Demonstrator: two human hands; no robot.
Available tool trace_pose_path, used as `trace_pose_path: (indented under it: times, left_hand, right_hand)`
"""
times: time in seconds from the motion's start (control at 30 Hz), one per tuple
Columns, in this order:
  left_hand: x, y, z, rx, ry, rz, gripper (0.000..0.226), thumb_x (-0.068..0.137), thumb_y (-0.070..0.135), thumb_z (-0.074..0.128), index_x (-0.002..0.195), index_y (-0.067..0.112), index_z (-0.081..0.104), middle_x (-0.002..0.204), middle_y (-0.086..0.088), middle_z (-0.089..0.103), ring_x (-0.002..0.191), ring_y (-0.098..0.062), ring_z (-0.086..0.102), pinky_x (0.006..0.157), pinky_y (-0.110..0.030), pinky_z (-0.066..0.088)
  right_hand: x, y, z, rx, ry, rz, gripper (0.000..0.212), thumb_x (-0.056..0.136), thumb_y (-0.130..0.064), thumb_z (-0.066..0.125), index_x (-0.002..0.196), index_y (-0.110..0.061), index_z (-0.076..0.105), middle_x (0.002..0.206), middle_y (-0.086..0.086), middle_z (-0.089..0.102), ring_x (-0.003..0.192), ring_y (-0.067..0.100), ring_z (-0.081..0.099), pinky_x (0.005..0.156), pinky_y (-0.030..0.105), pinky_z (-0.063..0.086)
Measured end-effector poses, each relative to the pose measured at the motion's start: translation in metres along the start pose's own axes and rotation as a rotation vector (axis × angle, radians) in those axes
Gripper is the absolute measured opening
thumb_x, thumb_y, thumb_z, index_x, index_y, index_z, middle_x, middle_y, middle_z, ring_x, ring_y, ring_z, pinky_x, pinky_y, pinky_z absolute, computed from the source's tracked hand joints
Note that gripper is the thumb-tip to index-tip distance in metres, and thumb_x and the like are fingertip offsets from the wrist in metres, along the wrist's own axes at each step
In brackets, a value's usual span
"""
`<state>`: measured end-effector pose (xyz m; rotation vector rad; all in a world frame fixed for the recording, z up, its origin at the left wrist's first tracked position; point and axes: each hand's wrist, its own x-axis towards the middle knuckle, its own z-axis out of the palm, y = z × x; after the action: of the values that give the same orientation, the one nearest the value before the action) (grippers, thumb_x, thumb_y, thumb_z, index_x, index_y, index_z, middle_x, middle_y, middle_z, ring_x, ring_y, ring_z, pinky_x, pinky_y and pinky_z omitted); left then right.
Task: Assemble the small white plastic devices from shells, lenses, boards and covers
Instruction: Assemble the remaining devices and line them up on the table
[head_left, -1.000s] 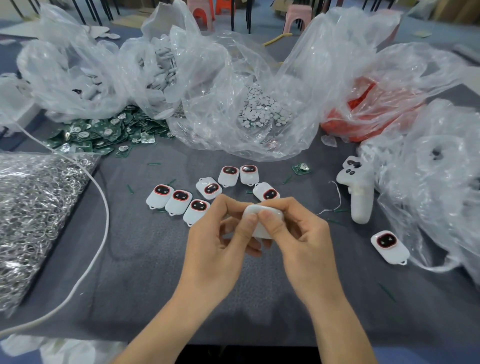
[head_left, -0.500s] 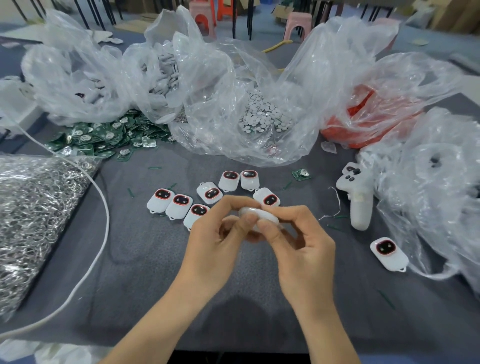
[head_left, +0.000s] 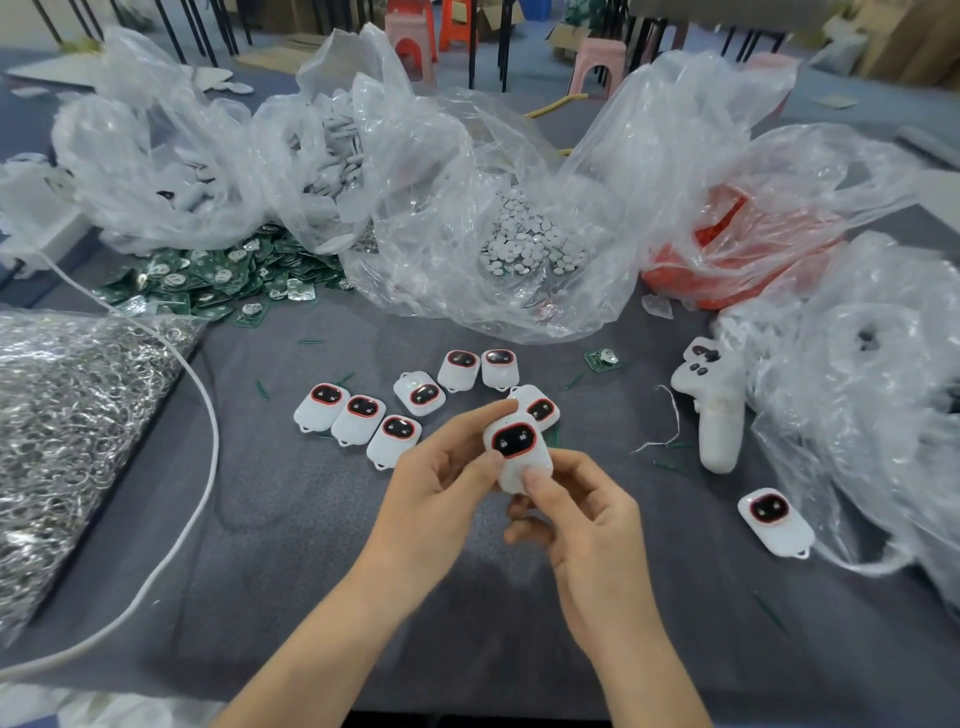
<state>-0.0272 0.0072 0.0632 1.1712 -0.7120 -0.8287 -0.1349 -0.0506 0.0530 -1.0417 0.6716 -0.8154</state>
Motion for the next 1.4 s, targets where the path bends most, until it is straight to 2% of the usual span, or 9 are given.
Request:
trace_pose_path:
  times: [0.1,0.27,0.37,0.6,0.77,1.0,1.1,1.23,1.4]
  left_hand:
    - [0.0002,-0.0011,-0.0023,0.04,-0.007,-0.03,0.036,0.09,-0.01,0.048,0.114,0.013,0.063,0.103,0.001,0.074,0.094,-0.006,0.066,0.078,-0.017,0.05]
    - [-0.002,-0.0033,-0.003,0.051,-0.006,-0.052,0.035,0.09,-0.008,0.05,0.116,0.011,0.063,0.108,-0.002,0.073,0.101,-0.011,0.067,0.084,-0.021,0.052]
    - [-0.0024,-0.0032,-0.0013,0.05,0.009,-0.052,0.034,0.089,-0.007,0.051,0.115,0.012,0.063,0.107,-0.002,0.073,0.099,-0.009,0.067,0.083,-0.021,0.052]
    - [-0.0053,-0.0041,0.0002,0.179,0.016,-0.059,0.032,0.09,-0.008,0.054,0.1,0.018,0.069,0.091,0.005,0.074,0.081,0.001,0.066,0.071,-0.011,0.049]
    - [-0.0053,-0.0028,0.0013,0.29,0.002,-0.052,0.036,0.087,-0.009,0.056,0.093,0.022,0.072,0.098,-0.011,0.067,0.078,-0.001,0.063,0.071,-0.011,0.047]
    - [-0.0052,-0.0011,0.0027,0.272,-0.007,-0.076,0.034,0.087,-0.011,0.054,0.097,0.018,0.071,0.096,-0.003,0.072,0.084,-0.003,0.066,0.075,-0.013,0.048]
    - [-0.0058,0.0002,0.0047,0.254,0.008,-0.062,0.027,0.087,-0.009,0.057,0.095,0.013,0.071,0.087,0.004,0.074,0.076,0.001,0.065,0.067,-0.01,0.047]
    - [-0.0068,0.0007,0.0056,0.269,-0.006,-0.051,0.025,0.087,-0.011,0.056,0.094,0.009,0.07,0.082,0.003,0.073,0.071,-0.001,0.065,0.063,-0.011,0.048]
    - [-0.0055,0.0023,0.0052,0.3,-0.012,-0.039,0.023,0.088,-0.009,0.056,0.096,0.008,0.069,0.082,0.004,0.073,0.074,-0.001,0.065,0.066,-0.012,0.047]
  right_hand:
    - [0.0013,0.0013,0.0002,-0.089,0.022,-0.018,0.011,0.088,0.003,0.06,0.083,-0.001,0.069,0.068,0.01,0.067,0.055,0.015,0.057,0.047,0.022,0.047]
    - [0.0053,0.0045,0.0013,-0.188,0.054,-0.062,0.008,0.082,-0.005,0.065,0.077,0.001,0.067,0.052,0.006,0.056,0.044,0.01,0.046,0.041,0.019,0.037]
    - [0.0046,0.0058,0.0022,-0.17,0.045,-0.066,0.017,0.075,-0.015,0.063,0.077,0.001,0.066,0.054,0.005,0.059,0.046,0.011,0.049,0.042,0.02,0.039]
    - [0.0051,0.0089,-0.0025,-0.22,-0.069,-0.011,0.023,0.08,-0.026,0.06,0.082,-0.002,0.064,0.064,0.001,0.061,0.055,0.016,0.055,0.045,0.03,0.045]
    - [0.0082,0.0061,-0.0071,-0.336,-0.101,-0.099,0.017,0.084,-0.022,0.055,0.081,-0.009,0.066,0.065,0.002,0.06,0.06,0.014,0.055,0.045,0.028,0.044]
    - [0.0075,0.0081,-0.0064,-0.335,-0.06,-0.152,0.011,0.082,-0.021,0.057,0.076,-0.017,0.066,0.062,-0.003,0.058,0.058,0.011,0.053,0.045,0.023,0.042]
    - [0.0063,0.0089,-0.0057,-0.253,-0.064,-0.146,0.012,0.083,-0.018,0.057,0.079,-0.013,0.067,0.066,0.002,0.061,0.06,0.013,0.055,0.046,0.025,0.045]
    - [0.0049,0.009,-0.0063,-0.262,-0.057,-0.173,0.013,0.082,-0.016,0.057,0.08,-0.007,0.066,0.064,0.003,0.059,0.059,0.013,0.054,0.046,0.026,0.044]
    - [0.0045,0.008,-0.0049,-0.284,-0.025,-0.205,0.014,0.083,-0.017,0.057,0.081,-0.006,0.064,0.063,-0.001,0.06,0.058,0.011,0.054,0.046,0.027,0.046]
